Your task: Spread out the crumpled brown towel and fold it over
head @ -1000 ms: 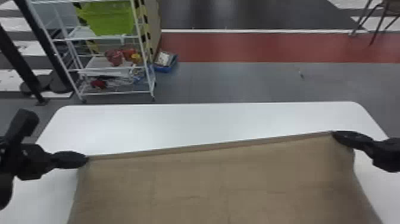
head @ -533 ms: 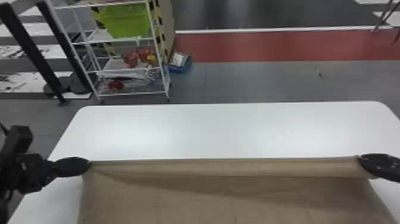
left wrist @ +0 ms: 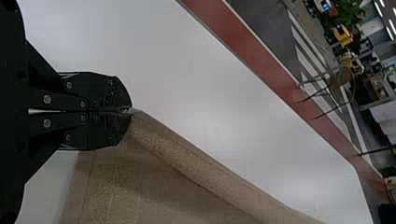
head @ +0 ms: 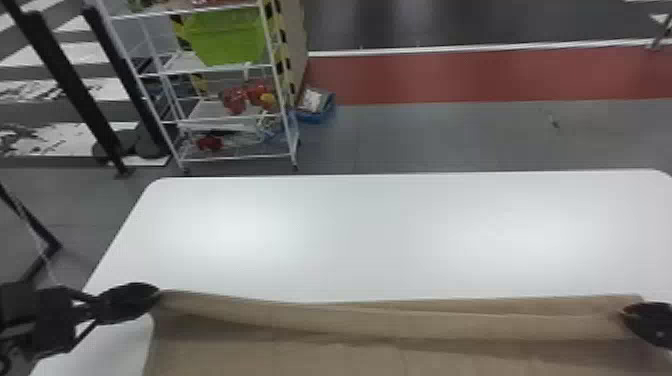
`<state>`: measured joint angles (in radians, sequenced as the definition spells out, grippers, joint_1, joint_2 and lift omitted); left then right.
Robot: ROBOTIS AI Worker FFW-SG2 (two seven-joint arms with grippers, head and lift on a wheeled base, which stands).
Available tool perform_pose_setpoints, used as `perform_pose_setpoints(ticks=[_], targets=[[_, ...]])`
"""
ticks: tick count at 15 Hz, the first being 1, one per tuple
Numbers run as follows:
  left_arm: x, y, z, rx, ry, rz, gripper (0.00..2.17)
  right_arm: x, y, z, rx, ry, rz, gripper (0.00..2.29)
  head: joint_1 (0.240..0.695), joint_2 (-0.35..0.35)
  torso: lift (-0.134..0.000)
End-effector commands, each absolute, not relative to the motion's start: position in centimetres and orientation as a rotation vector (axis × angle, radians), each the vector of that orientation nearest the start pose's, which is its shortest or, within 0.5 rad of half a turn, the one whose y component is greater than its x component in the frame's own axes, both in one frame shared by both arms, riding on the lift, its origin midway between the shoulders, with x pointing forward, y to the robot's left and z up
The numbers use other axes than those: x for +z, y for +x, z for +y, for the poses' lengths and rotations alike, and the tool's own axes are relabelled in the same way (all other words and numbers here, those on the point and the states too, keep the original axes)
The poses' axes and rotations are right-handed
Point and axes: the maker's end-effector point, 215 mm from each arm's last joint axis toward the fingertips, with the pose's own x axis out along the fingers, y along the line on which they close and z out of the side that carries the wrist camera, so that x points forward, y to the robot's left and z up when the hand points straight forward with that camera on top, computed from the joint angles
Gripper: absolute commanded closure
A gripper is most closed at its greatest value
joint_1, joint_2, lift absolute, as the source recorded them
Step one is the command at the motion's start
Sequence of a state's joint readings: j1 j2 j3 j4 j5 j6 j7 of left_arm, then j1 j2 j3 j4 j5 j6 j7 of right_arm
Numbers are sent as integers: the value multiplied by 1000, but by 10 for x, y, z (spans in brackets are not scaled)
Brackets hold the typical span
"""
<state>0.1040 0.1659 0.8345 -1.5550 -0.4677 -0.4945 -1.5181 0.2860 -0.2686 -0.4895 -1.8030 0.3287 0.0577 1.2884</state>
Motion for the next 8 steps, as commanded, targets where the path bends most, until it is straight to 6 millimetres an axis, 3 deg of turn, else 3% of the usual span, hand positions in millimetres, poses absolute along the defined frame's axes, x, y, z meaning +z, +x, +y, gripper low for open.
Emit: perform_pose_setpoints(ticks=[1, 5, 8], targets=[[-407, 353, 420, -856, 910, 312, 1372, -419, 389, -354, 844, -535, 493, 1372, 695, 114, -122], [-393, 314, 421, -875, 1100, 218, 1372, -403, 378, -356, 881, -582, 478, 1372, 695, 107, -122], [-397, 288, 431, -860, 1162, 199, 1369, -417, 366, -362, 911, -636, 494, 1372, 695, 112, -122]])
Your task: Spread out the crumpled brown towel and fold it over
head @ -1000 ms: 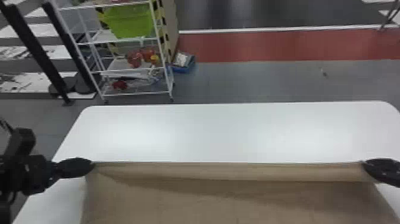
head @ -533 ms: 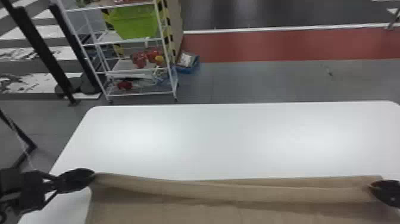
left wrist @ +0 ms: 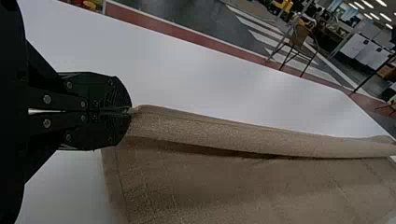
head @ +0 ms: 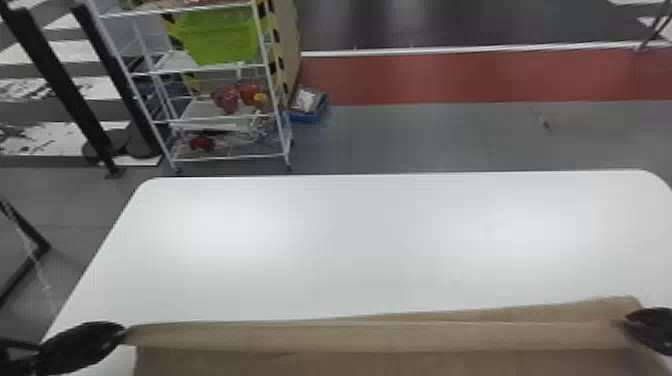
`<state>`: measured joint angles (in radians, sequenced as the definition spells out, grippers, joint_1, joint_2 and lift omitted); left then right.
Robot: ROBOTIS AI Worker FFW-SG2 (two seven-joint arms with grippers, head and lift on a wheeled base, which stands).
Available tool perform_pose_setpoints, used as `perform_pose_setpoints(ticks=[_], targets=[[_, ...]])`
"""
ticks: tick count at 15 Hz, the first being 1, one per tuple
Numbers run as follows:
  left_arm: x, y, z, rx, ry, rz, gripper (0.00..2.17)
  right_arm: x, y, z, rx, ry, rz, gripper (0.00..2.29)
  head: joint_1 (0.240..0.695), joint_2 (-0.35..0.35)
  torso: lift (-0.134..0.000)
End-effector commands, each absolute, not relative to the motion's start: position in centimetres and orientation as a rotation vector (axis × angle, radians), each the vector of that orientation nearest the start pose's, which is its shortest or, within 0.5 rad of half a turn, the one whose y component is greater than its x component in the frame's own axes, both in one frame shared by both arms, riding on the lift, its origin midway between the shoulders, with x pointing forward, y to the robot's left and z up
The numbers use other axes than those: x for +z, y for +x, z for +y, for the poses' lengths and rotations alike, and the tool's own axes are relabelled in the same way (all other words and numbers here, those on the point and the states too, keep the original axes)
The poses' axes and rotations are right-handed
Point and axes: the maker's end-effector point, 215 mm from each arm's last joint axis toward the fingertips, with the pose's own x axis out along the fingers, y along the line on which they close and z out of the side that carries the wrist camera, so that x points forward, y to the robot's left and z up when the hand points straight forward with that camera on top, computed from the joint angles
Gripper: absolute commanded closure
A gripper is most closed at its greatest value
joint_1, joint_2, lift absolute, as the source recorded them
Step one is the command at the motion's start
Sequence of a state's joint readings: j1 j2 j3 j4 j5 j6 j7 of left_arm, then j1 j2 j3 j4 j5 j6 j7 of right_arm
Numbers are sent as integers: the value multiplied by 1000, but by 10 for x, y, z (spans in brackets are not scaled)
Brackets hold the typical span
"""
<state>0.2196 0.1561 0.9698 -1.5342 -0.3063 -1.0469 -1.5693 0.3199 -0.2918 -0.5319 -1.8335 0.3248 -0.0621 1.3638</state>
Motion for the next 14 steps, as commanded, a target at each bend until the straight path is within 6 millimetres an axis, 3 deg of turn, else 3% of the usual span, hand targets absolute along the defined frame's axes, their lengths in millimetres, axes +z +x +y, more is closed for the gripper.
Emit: perform_pose_setpoints(ticks=[1, 4, 8, 11, 14], targets=[[-404, 281, 429, -882, 1207, 180, 1369, -426, 362, -359, 939, -656, 498, 1376, 695, 119, -122], [-416, 269, 426, -920, 1304, 137, 1372, -447, 357, -352, 997, -718, 503, 1376, 695, 124, -122], [-394, 245, 432, -854, 1435, 84, 1372, -413, 365, -365, 943, -761, 449, 1376, 695, 137, -122], [-410, 217, 419, -882, 1441, 84, 1372, -429, 344, -359, 991, -792, 467, 1376, 695, 129, -122], [-432, 204, 408, -925, 1380, 112, 1369, -445, 338, -345, 1044, -804, 473, 1376, 695, 129, -122]])
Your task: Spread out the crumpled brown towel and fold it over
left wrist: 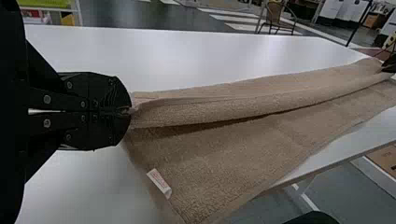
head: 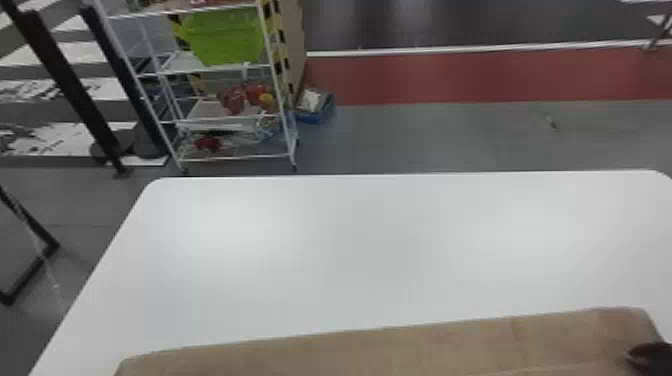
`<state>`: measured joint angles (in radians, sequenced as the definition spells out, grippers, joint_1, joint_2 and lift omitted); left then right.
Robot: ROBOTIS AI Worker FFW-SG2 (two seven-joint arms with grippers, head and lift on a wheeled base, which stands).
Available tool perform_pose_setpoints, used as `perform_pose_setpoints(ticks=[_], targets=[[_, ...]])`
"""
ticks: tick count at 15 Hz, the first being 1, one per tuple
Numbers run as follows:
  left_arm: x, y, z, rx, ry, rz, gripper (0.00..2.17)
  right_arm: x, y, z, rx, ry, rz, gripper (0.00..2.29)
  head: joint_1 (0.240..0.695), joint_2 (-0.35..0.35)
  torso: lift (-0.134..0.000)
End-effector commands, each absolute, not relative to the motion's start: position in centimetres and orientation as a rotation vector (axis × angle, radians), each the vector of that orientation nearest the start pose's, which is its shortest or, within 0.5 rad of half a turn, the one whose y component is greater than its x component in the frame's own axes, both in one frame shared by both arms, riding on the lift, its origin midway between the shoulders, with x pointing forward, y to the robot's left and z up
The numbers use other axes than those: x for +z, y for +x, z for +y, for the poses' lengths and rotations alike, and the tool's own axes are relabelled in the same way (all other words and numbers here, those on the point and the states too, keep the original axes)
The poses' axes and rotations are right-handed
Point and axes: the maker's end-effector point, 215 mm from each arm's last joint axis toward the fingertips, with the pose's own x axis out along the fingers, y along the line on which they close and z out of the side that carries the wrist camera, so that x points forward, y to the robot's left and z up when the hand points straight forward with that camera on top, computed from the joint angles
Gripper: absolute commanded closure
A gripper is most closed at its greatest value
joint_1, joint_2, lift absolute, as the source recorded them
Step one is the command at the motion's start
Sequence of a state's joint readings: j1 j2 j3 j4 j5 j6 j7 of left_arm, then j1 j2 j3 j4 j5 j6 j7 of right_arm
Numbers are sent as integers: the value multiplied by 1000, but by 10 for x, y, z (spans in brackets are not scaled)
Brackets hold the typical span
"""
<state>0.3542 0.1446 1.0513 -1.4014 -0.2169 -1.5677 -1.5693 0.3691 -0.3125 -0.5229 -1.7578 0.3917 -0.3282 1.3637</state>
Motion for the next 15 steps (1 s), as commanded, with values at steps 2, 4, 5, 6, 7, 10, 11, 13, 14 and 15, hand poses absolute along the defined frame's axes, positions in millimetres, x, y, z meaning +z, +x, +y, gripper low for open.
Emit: perform_pose_setpoints(ticks=[2, 4, 5, 6, 7, 10, 11, 13, 14, 15], targets=[[-439, 200, 404, -951, 1368, 122, 1369, -444, 340, -339, 1060, -835, 460, 1376, 695, 136, -122], [-441, 190, 406, -958, 1362, 140, 1369, -433, 345, -352, 1032, -865, 453, 1376, 695, 142, -122], [-439, 186, 408, -940, 1353, 137, 1372, -431, 346, -360, 1022, -876, 460, 1376, 695, 139, -122], [-439, 178, 408, -932, 1338, 135, 1369, -435, 341, -361, 1036, -903, 461, 1376, 695, 131, -122], [-439, 172, 408, -938, 1335, 142, 1369, -444, 334, -362, 1054, -919, 475, 1376, 695, 123, -122], [-433, 170, 412, -943, 1364, 144, 1369, -449, 331, -365, 1056, -918, 494, 1376, 695, 113, -122], [-431, 168, 413, -945, 1370, 146, 1362, -450, 331, -365, 1056, -920, 496, 1376, 695, 117, -122], [-422, 167, 412, -927, 1381, 125, 1366, -455, 327, -367, 1059, -920, 513, 1376, 695, 117, -122], [-417, 170, 412, -914, 1387, 111, 1366, -454, 327, -365, 1058, -914, 506, 1376, 695, 116, -122], [-412, 172, 411, -915, 1407, 103, 1366, -448, 332, -363, 1052, -917, 490, 1376, 695, 114, -122]])
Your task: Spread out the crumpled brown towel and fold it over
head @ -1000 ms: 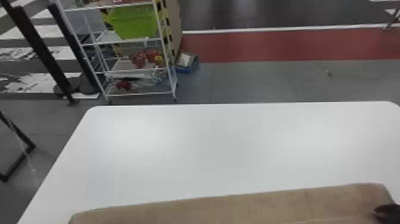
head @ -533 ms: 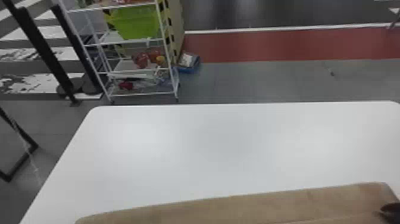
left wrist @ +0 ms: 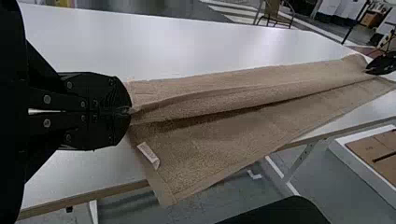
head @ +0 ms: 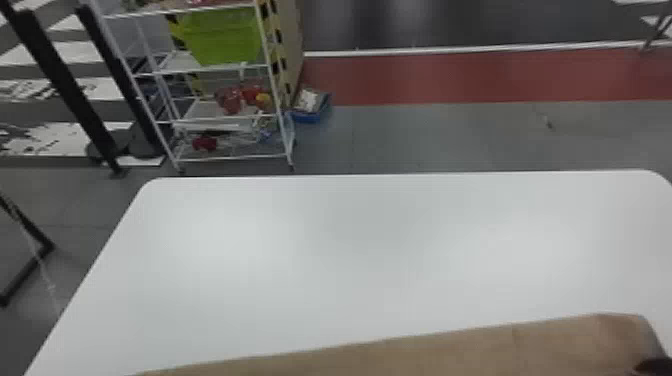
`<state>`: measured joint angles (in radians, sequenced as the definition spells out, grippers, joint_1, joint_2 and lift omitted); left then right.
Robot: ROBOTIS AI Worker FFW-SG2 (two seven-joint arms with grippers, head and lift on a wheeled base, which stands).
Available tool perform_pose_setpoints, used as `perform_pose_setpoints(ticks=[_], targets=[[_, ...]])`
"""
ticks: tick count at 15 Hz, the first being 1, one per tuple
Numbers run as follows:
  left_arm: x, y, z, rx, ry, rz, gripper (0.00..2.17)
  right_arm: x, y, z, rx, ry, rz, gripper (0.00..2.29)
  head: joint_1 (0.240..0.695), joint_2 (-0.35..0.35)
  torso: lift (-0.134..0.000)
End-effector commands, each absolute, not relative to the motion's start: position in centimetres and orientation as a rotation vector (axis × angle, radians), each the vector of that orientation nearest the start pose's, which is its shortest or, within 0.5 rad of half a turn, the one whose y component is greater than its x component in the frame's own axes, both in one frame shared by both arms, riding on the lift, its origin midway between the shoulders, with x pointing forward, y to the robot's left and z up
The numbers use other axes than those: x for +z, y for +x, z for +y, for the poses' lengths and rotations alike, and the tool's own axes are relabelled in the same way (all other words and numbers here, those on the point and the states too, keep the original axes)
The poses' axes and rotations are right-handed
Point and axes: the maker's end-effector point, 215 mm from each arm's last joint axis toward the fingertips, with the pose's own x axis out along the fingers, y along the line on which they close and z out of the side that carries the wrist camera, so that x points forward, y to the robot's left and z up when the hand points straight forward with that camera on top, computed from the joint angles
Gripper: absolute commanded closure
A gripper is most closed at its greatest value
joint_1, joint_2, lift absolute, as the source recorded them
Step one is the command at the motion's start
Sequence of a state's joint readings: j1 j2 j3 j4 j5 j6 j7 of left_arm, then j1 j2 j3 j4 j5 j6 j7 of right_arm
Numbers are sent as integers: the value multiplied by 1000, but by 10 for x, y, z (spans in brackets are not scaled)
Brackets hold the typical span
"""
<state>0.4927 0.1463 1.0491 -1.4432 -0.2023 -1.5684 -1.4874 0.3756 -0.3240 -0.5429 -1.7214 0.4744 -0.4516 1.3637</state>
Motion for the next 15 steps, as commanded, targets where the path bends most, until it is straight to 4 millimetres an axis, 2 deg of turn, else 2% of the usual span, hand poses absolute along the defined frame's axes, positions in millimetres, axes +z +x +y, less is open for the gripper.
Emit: perform_pose_setpoints(ticks=[1, 3, 5, 7, 11, 15], targets=[[-406, 173, 410, -911, 1431, 97, 1366, -438, 338, -365, 1034, -931, 478, 1376, 695, 115, -122], [-399, 167, 412, -899, 1448, 104, 1366, -428, 338, -371, 1014, -951, 476, 1376, 695, 115, -122], [-400, 159, 408, -905, 1434, 104, 1366, -431, 331, -376, 1014, -951, 488, 1376, 695, 107, -122], [-402, 159, 399, -922, 1428, 90, 1366, -433, 328, -382, 1004, -947, 499, 1376, 695, 93, -122], [-409, 153, 391, -951, 1411, 94, 1366, -443, 316, -384, 1020, -941, 528, 1376, 695, 40, -122], [-400, 154, 389, -954, 1451, 89, 1366, -436, 315, -387, 1002, -946, 506, 1376, 695, 14, -122]])
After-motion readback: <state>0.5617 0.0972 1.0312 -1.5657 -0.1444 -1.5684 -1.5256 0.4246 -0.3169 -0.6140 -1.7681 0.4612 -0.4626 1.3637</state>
